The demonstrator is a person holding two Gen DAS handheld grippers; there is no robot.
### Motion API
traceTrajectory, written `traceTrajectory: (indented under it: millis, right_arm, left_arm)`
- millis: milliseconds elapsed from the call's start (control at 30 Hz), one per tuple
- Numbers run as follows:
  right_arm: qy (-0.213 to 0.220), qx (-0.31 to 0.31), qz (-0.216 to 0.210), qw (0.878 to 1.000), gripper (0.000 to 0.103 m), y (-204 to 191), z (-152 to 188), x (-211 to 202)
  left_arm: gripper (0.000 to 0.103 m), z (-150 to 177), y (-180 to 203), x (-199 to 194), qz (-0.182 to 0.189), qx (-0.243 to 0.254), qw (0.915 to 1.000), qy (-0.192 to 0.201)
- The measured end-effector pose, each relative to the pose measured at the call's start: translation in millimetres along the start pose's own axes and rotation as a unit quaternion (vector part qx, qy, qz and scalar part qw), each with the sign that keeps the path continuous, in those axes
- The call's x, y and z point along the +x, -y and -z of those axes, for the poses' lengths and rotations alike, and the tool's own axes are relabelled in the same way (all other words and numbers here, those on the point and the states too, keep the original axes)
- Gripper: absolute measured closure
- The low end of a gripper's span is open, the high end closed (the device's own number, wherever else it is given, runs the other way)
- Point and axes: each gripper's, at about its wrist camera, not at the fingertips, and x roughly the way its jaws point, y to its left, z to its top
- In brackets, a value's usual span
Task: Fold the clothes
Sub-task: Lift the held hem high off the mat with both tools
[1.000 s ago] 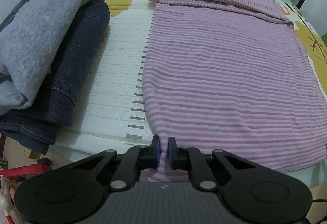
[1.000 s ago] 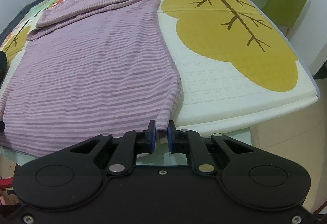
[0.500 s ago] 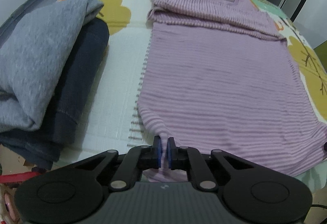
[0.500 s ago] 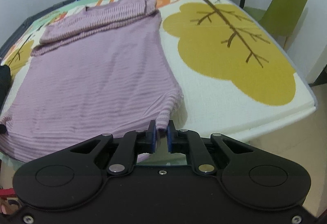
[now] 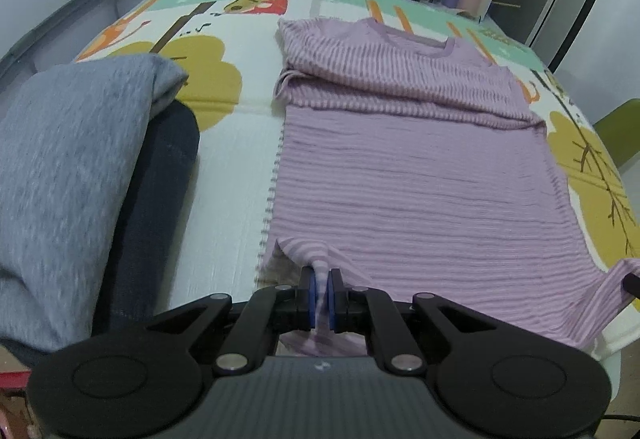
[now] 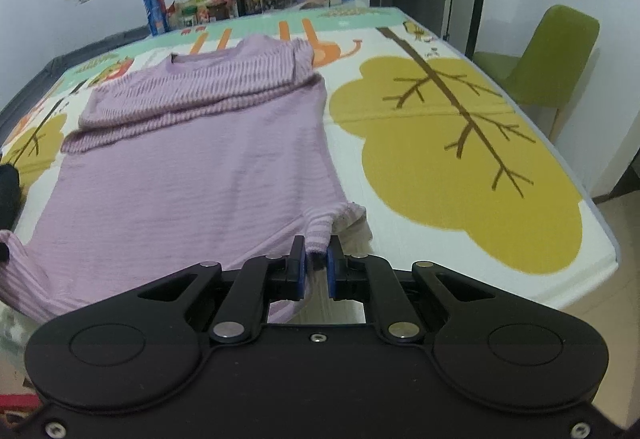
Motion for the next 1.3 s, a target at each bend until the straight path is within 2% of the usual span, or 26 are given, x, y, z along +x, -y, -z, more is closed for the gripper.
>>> traceTrajectory:
  millis: [367,767,1033,1300]
  right_arm:
    - [0.035,0.015,0.019,0.999,0.094,-9.2,-28.7,9.9]
    - [0.072,0.025,0.037,0.996,0.094,-19.9,-52.6,17.8]
    - [0.081,0.028,0.035,0.996,0.094,-20.2,-70.5,27.2]
    - [0.102,0.018,0.008,0.995,0.094,-16.5,-104.6,41.8]
  left_arm:
    - [0.095,-32.1,-4.0,0.6,0.014,0.002,0.9995,0.028]
    - [0.095,-59.9,-2.7,3.6,0.014,0.005,0.9980,0.061]
    - [0.095,-82.0,2.8,7.0,0.006,-0.005,0.9972,0.075]
    - [0.095,-101.8,10.8,12.1,-0.018,-0.026,0.9948,0.097]
